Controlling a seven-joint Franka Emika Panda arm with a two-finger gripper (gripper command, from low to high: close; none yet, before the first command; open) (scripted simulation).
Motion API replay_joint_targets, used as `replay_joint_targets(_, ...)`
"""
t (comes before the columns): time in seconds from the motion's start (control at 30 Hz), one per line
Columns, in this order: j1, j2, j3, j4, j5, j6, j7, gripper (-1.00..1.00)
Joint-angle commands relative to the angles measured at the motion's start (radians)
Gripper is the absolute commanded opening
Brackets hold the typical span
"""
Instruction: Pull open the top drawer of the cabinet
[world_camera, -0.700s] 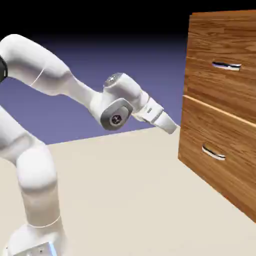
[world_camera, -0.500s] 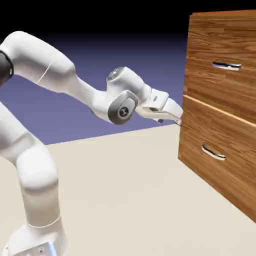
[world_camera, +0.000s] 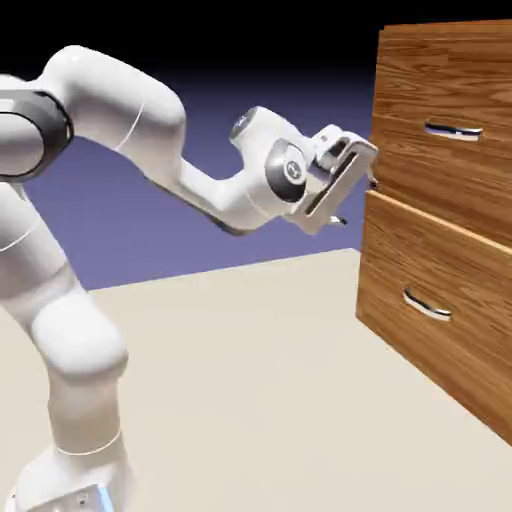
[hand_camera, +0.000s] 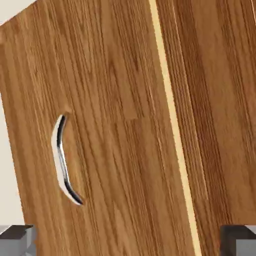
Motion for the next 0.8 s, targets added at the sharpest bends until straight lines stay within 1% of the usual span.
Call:
replay_joint_targets(0.0,0.013,0.01,-0.012,0.018,-0.044,-0.001,-0.029,0.0)
replay_joint_targets(0.77,0.302,0.239,-0.286,0.433,-1.044,-0.016,-0.701,0.0)
